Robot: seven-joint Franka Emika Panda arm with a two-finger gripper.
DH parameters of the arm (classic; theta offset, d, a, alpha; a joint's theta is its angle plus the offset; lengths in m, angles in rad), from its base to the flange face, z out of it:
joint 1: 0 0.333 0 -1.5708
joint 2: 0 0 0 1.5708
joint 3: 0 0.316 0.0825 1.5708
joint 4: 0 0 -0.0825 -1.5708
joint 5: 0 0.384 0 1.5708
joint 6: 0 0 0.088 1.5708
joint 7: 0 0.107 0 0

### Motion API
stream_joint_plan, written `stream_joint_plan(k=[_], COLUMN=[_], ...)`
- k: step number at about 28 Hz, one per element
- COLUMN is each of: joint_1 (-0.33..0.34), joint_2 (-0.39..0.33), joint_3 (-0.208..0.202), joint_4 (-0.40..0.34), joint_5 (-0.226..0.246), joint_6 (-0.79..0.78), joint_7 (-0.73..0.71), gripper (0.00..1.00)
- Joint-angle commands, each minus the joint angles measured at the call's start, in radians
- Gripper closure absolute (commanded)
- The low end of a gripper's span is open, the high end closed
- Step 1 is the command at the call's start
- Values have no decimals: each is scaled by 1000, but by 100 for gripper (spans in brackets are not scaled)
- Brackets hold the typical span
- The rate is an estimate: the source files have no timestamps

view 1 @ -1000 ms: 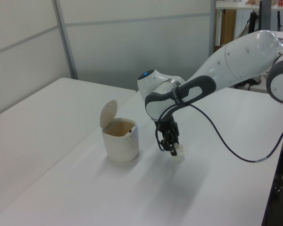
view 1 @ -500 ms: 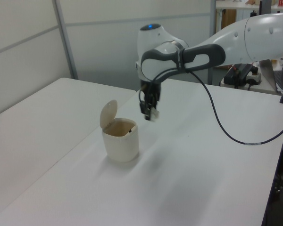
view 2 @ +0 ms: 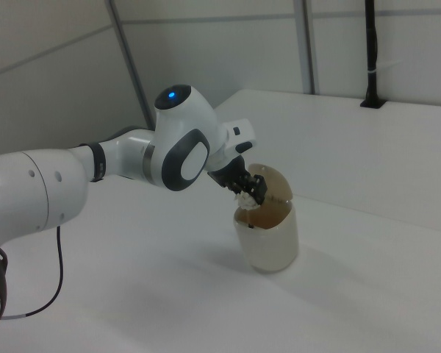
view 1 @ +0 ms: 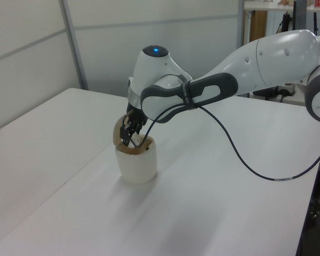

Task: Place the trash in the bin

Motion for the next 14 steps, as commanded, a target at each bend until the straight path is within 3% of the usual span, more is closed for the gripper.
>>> stream_joint_plan(k=[1, 11, 14], joint_1=[0, -1, -1], joint_2=[-4, -12, -36], joint_3=[-7, -13, -16], joint_4=[4, -1, -4], joint_5=[2, -1, -3], joint_6=[10, -8, -101], joint_7=[15, 13, 12], gripper=[0, 0, 0])
